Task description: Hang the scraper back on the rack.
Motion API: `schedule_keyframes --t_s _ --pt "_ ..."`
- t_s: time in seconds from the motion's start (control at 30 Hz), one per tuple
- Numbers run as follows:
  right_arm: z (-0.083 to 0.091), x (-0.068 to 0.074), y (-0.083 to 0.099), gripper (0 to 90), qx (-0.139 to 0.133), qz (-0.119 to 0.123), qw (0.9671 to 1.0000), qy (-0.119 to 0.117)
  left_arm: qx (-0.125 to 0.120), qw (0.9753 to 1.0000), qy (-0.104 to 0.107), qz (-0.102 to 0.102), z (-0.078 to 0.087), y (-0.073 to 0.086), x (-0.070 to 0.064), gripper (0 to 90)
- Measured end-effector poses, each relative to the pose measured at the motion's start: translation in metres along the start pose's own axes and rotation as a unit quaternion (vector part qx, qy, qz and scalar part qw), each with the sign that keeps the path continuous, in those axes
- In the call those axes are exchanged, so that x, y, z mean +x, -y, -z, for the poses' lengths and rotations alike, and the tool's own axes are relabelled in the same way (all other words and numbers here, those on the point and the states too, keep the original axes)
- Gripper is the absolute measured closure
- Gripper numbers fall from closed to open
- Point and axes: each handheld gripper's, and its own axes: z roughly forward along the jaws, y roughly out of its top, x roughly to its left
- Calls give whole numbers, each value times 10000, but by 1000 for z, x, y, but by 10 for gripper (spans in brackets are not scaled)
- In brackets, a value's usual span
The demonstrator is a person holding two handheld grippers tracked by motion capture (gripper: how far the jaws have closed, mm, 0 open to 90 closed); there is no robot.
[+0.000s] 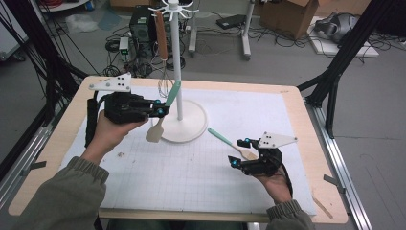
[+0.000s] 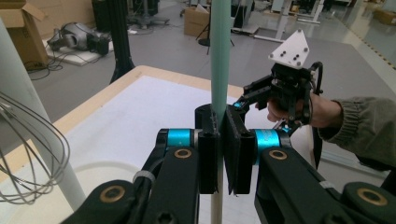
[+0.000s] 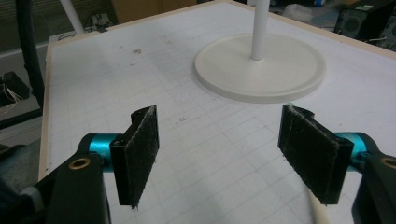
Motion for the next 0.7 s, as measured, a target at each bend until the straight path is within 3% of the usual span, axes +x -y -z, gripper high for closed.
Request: schedule_keyframes --t_s 0.23,0.5,0.7 --pt "1 0 0 284 -15 -12 10000 11 -122 9999 -61 27 1 -9 6 844" --pt "-1 0 1 276 -18 -3 10000 17 -479 9983 -253 217 7 -18 13 844" --pt "-1 -1 1 273 -42 -32 10000 27 -503 9980 -315 234 10 -25 17 844"
